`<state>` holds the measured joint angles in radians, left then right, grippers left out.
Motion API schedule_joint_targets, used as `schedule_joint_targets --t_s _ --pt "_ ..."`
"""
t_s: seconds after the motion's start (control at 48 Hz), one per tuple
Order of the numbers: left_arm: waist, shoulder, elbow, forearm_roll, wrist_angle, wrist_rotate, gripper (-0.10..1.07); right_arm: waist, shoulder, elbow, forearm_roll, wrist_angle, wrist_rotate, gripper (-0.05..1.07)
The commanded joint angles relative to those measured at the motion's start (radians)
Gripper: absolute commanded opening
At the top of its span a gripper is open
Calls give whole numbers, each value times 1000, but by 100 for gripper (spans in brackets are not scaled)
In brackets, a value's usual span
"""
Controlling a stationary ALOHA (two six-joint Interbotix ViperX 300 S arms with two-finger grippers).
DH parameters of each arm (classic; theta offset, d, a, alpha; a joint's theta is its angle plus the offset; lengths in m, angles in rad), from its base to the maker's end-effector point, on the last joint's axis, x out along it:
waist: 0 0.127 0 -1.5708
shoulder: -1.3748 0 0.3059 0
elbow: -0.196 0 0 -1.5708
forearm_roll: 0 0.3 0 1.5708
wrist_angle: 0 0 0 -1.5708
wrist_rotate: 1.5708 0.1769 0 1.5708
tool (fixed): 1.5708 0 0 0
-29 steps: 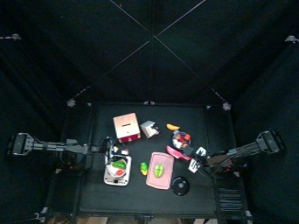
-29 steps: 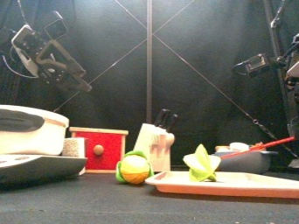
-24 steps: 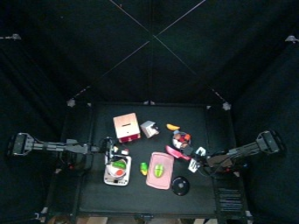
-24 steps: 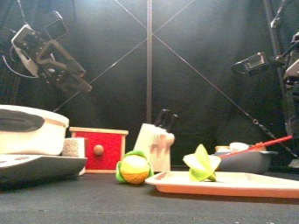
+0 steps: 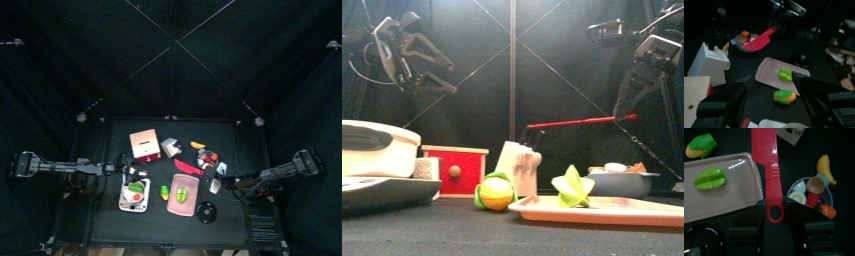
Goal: Grab knife with other hand
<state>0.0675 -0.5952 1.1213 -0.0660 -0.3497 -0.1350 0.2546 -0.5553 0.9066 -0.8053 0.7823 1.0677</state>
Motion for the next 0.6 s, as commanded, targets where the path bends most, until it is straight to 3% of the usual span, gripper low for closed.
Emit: schedule_joint_targets --t_s 0.0,0.146,0.354,0.583 --pt "-2 43 -31 -114 -103 3 98 3 -2 -20 -118 -41 5 56" --pt "-2 138 -67 -213 -213 0 98 -2 9 -26 -233 -100 5 56" --pt "-20 250 -153 -311 -222 -48 98 -2 20 -44 -284 -117 5 56" --pt "-25 345 -218 -273 -233 -135 98 -2 21 -49 -288 -135 3 56"
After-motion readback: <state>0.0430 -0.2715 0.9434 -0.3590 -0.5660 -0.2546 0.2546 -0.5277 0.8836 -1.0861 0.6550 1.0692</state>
